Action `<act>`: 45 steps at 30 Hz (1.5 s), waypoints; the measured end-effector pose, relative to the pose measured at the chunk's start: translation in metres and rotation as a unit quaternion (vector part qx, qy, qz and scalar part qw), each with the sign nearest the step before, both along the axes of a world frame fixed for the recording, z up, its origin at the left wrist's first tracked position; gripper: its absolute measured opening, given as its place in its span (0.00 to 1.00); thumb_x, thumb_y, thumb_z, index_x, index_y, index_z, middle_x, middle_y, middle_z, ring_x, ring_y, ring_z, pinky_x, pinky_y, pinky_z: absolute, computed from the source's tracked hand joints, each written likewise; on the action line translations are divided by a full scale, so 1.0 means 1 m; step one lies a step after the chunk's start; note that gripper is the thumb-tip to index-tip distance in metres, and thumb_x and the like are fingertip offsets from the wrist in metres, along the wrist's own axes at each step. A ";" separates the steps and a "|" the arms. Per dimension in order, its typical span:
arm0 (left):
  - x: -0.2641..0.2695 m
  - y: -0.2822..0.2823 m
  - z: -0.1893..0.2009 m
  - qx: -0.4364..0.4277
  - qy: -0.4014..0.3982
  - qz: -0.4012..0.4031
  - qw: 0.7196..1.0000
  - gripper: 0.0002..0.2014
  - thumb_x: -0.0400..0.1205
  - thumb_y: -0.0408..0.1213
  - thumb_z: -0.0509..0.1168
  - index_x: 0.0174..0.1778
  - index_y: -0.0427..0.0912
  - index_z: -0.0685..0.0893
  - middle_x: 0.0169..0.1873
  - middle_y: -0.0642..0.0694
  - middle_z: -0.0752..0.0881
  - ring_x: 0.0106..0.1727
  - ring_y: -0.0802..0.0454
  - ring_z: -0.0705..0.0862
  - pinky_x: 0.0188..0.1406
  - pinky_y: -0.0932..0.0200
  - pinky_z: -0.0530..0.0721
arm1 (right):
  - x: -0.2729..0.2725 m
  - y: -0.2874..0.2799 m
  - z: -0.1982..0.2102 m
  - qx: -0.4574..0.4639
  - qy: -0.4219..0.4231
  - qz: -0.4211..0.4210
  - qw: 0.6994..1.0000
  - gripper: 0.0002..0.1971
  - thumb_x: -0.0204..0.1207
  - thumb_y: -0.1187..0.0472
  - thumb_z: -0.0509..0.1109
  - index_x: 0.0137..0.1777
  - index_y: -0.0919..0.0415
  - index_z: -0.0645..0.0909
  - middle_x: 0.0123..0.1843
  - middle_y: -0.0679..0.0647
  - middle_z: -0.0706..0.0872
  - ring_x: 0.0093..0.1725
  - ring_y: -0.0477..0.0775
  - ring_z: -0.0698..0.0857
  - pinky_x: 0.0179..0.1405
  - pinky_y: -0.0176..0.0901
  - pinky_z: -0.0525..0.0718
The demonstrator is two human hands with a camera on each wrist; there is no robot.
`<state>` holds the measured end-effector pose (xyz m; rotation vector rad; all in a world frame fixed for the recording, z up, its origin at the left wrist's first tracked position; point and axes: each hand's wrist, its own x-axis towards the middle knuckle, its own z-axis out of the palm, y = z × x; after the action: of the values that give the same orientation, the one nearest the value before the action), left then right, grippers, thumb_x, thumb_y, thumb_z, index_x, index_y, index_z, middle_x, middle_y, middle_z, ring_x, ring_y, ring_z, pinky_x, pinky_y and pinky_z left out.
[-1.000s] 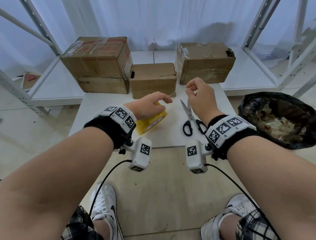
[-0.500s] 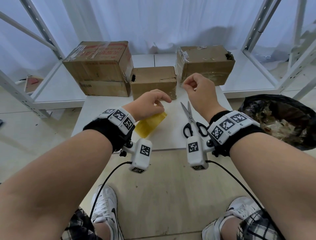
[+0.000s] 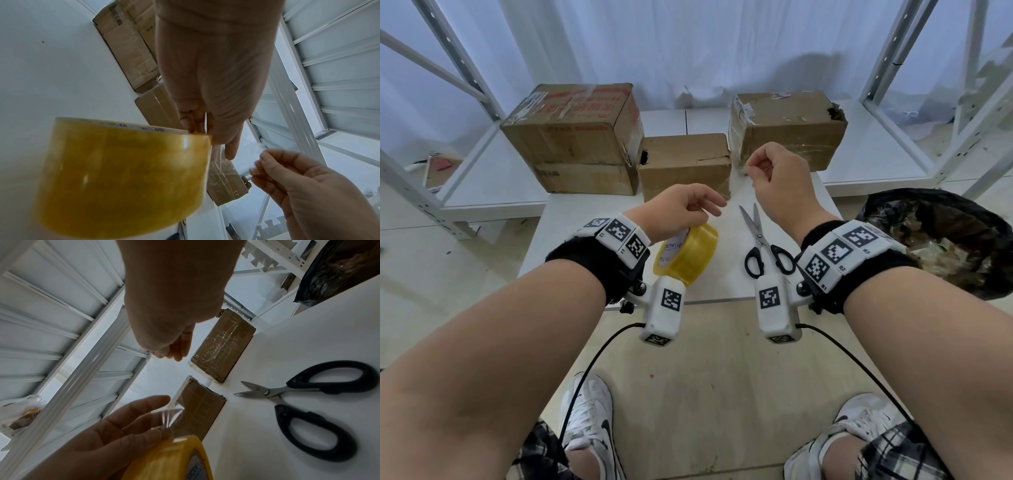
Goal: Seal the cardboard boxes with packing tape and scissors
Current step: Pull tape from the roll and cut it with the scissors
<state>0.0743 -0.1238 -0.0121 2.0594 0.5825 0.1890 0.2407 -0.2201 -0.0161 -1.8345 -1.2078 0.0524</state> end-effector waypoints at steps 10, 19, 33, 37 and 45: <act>-0.001 0.002 0.004 0.038 0.027 -0.025 0.999 0.21 0.81 0.20 0.58 0.62 0.50 0.82 0.55 0.46 0.84 0.50 0.53 0.81 0.47 0.71 0.81 | -0.003 0.003 0.002 0.003 -0.005 -0.009 1.000 0.03 0.81 0.65 0.66 0.49 0.60 0.81 0.37 0.44 0.79 0.34 0.39 0.77 0.39 0.27 0.75; -0.006 0.002 0.003 0.019 0.023 -0.028 0.999 0.20 0.80 0.30 0.69 0.66 0.52 0.78 0.55 0.49 0.80 0.55 0.59 0.78 0.52 0.71 0.79 | -0.008 0.007 0.005 0.034 -0.020 -0.015 0.999 0.04 0.80 0.68 0.65 0.50 0.63 0.81 0.43 0.51 0.81 0.42 0.49 0.79 0.45 0.36 0.77; -0.009 0.002 0.007 0.003 0.019 -0.037 0.999 0.24 0.78 0.19 0.58 0.62 0.50 0.78 0.60 0.47 0.82 0.58 0.57 0.80 0.48 0.71 0.82 | -0.014 0.003 0.001 0.078 -0.009 -0.026 0.997 0.05 0.81 0.69 0.63 0.49 0.65 0.81 0.43 0.52 0.81 0.42 0.47 0.77 0.42 0.28 0.75; -0.006 0.001 0.010 0.013 0.002 -0.020 1.000 0.24 0.76 0.16 0.55 0.59 0.48 0.79 0.62 0.45 0.81 0.58 0.53 0.81 0.42 0.72 0.82 | -0.010 0.005 0.001 0.073 -0.006 -0.029 0.997 0.05 0.81 0.68 0.63 0.49 0.65 0.80 0.45 0.53 0.81 0.43 0.48 0.77 0.41 0.24 0.73; -0.007 0.005 0.009 -0.025 -0.031 -0.001 0.999 0.15 0.79 0.19 0.63 0.55 0.41 0.83 0.46 0.50 0.85 0.41 0.57 0.79 0.46 0.67 0.82 | -0.009 0.009 0.005 0.054 -0.029 -0.009 0.998 0.05 0.80 0.70 0.64 0.49 0.65 0.82 0.43 0.51 0.81 0.42 0.47 0.78 0.41 0.22 0.72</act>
<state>0.0677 -0.1190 -0.0034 1.9983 0.5421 0.2339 0.2320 -0.2109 -0.0110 -1.7625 -1.2103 -0.0756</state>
